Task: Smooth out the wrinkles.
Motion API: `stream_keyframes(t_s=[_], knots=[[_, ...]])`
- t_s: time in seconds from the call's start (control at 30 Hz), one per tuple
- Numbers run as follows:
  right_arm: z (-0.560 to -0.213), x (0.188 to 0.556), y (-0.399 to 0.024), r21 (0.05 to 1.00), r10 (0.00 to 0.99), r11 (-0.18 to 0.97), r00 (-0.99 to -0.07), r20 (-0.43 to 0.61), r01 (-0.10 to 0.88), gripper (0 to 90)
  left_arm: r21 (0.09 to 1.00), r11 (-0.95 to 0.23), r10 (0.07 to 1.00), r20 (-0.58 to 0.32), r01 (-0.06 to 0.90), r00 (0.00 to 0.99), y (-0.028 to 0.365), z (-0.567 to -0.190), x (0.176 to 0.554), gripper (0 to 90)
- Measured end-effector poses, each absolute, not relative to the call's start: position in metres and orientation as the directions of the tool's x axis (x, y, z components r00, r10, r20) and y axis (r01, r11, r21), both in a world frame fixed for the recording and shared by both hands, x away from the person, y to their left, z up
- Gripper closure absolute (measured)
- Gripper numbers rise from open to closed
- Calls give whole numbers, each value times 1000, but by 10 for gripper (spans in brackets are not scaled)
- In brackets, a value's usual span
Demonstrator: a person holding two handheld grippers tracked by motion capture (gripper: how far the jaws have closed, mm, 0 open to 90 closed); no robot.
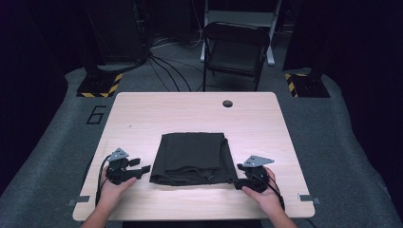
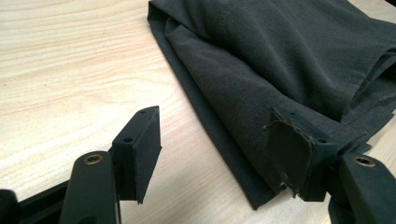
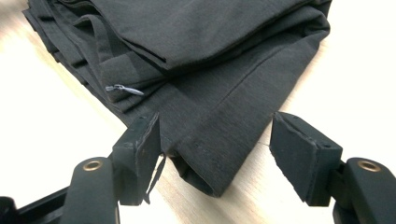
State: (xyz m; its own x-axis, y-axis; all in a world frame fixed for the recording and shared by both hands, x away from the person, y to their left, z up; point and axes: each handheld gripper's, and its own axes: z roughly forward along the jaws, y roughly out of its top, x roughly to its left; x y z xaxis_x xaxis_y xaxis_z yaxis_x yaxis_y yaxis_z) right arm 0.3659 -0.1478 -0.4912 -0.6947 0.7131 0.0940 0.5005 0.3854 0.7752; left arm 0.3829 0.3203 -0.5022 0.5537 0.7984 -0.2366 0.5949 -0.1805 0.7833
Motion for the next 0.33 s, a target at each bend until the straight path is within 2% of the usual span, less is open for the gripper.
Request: stream_keyframes(t_s=[0.33], knots=[[-494,363,-152,768,712,402,-697,80,499,341,782,-159,800,-255,602,543,318,-502,389,351]])
